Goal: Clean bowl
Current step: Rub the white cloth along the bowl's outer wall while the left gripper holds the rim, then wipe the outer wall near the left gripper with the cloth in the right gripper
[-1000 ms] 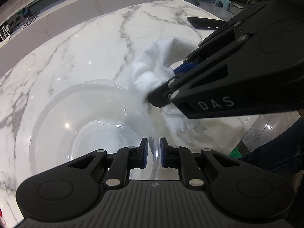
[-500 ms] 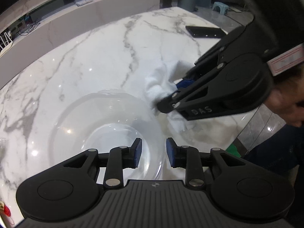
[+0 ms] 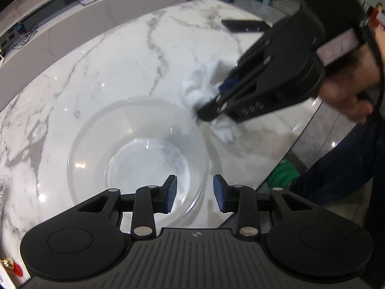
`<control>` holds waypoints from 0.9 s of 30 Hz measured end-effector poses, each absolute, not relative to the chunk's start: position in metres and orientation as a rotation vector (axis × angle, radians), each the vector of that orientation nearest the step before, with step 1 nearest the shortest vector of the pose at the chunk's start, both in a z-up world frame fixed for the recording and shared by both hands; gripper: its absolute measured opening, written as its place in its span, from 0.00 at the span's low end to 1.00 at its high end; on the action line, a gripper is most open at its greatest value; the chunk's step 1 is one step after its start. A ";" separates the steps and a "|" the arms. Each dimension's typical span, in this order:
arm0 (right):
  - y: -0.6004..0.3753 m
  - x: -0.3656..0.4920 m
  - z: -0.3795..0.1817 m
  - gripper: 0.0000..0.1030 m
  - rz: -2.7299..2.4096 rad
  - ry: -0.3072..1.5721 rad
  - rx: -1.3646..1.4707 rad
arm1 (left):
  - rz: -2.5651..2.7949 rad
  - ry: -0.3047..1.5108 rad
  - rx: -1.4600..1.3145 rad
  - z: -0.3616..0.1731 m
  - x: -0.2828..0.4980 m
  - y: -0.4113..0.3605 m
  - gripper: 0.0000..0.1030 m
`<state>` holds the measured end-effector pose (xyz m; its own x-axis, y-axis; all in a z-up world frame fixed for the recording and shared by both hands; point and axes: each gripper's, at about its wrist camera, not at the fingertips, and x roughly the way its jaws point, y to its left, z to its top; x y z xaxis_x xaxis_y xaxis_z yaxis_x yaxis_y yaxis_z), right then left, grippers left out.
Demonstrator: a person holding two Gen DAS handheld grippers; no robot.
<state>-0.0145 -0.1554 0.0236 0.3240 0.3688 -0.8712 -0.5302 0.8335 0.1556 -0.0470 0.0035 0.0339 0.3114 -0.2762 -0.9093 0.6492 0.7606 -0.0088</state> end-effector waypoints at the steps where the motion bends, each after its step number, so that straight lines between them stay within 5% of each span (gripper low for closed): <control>1: -0.155 -0.015 0.024 0.12 0.594 1.091 -0.169 | -0.623 1.109 0.408 0.031 -0.045 0.003 0.30; 4: -0.155 -0.016 0.024 0.12 0.597 1.090 -0.171 | -0.621 1.131 0.404 0.025 -0.040 0.004 0.18; 11: -0.150 -0.021 0.022 0.12 0.623 1.104 -0.171 | -0.630 1.133 0.347 0.018 -0.026 0.008 0.09; 27: -0.123 -0.031 0.006 0.12 0.747 1.148 -0.187 | -0.638 1.143 0.324 0.015 -0.020 0.015 0.08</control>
<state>-0.0311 -0.1227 0.0058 0.2022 0.4399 -0.8750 -0.6222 0.7477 0.2321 -0.0202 0.0150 0.0146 0.2658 -0.3027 -0.9153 0.6204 0.7804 -0.0780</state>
